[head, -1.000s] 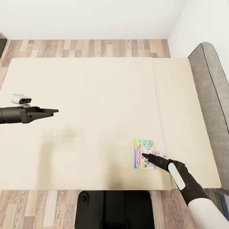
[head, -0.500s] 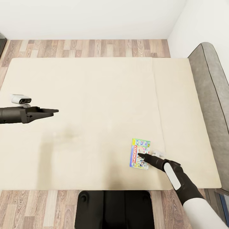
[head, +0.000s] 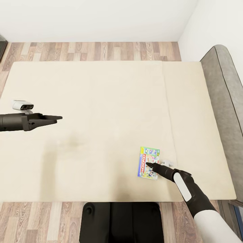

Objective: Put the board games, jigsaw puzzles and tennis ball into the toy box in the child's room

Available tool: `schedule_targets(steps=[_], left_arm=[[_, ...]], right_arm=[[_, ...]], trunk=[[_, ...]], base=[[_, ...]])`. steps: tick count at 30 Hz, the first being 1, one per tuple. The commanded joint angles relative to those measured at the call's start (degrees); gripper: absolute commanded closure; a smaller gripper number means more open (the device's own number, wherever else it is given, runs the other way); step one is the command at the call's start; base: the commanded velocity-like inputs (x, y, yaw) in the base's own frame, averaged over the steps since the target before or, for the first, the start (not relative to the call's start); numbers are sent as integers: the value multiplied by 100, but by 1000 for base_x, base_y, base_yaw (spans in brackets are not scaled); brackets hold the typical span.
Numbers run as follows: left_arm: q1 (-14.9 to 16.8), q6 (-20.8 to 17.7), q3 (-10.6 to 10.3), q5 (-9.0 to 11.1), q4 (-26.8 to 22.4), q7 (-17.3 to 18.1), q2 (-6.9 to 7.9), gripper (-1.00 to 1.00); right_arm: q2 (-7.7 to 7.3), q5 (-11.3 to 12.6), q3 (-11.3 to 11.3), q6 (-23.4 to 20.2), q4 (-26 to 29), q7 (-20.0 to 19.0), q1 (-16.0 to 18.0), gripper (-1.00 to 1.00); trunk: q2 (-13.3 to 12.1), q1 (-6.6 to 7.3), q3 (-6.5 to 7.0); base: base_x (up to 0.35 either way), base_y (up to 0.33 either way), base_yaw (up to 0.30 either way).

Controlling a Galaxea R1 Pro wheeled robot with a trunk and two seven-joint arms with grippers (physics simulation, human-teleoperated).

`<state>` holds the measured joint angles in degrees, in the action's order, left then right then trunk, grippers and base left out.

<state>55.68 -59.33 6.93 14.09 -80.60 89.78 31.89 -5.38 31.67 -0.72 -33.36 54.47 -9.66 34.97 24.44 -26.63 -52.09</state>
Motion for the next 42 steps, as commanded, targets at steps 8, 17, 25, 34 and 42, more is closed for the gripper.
schedule_targets(steps=[8, 17, 25, 34, 42], left_arm=[[3, -61, -5, -8, 0, 22, 2, -100], [1, -61, -8, -3, 0, 22, 2, -100], [4, -61, -8, -11, 0, 22, 2, -100], [3, -61, -8, -11, 0, 22, 2, -100], [4, -61, -8, -19, 0, 22, 2, -100]], right_arm=[[1, 14, -7, -21, 11, 0, 1, -100], [6, 23, -7, -21, 27, 0, 1, -100], [80, 23, -7, -21, 31, 0, 1, -100], [91, 22, -7, -21, 32, 0, 31, -100], [112, 18, -56, -21, 29, 0, 45, -100]], trunk=[[8, -3, -6], [8, -3, -6], [8, -3, -6], [8, -3, -6], [8, -3, -6]], base=[[0, 37, 0], [-2, 23, 0], [-23, 13, 0], [-1, 36, 0], [0, 57, 0]])
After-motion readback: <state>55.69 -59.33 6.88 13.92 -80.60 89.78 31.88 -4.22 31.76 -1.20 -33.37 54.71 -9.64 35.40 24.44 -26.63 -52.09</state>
